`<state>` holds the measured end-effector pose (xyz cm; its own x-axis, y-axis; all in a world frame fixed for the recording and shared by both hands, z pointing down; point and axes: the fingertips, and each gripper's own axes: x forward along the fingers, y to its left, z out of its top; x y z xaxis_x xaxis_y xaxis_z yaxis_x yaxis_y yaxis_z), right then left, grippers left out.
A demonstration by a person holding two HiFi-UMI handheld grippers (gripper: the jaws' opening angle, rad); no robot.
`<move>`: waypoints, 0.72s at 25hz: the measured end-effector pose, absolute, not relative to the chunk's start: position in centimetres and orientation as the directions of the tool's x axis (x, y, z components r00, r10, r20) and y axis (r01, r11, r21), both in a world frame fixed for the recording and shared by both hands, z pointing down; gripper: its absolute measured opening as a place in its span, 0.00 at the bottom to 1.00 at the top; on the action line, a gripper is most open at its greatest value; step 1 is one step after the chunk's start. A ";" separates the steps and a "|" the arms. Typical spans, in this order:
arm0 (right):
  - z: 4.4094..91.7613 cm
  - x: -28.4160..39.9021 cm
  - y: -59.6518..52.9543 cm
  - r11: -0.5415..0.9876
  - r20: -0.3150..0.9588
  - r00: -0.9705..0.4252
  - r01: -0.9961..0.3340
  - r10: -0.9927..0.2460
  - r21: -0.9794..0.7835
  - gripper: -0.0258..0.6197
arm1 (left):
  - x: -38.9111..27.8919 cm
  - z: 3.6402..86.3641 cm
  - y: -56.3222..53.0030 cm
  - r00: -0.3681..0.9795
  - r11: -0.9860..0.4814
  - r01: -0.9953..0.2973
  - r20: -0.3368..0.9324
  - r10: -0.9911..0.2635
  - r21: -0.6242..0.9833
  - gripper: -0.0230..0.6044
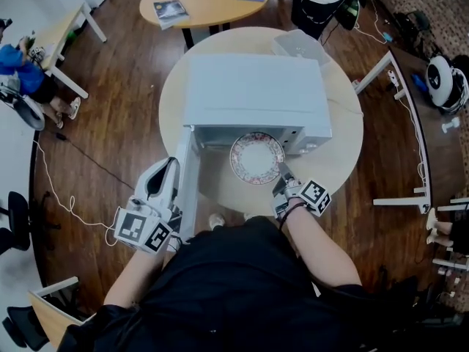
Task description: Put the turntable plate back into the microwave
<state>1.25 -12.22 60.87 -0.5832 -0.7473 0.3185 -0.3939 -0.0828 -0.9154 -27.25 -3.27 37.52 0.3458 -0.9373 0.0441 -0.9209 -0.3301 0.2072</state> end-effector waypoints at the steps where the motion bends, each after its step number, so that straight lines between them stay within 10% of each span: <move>1: 60.9 0.9 -12.4 -0.079 0.319 -0.591 -0.395 -0.741 -0.915 0.08 | -27.4 37.5 -3.1 0.340 -0.324 -0.924 0.043 -0.940 0.205 0.04; 18: 61.2 -4.9 -14.2 -0.001 0.307 -0.691 -0.405 -0.654 -0.914 0.08 | -30.4 36.8 -0.4 0.225 -0.215 -0.959 0.035 -0.974 0.184 0.04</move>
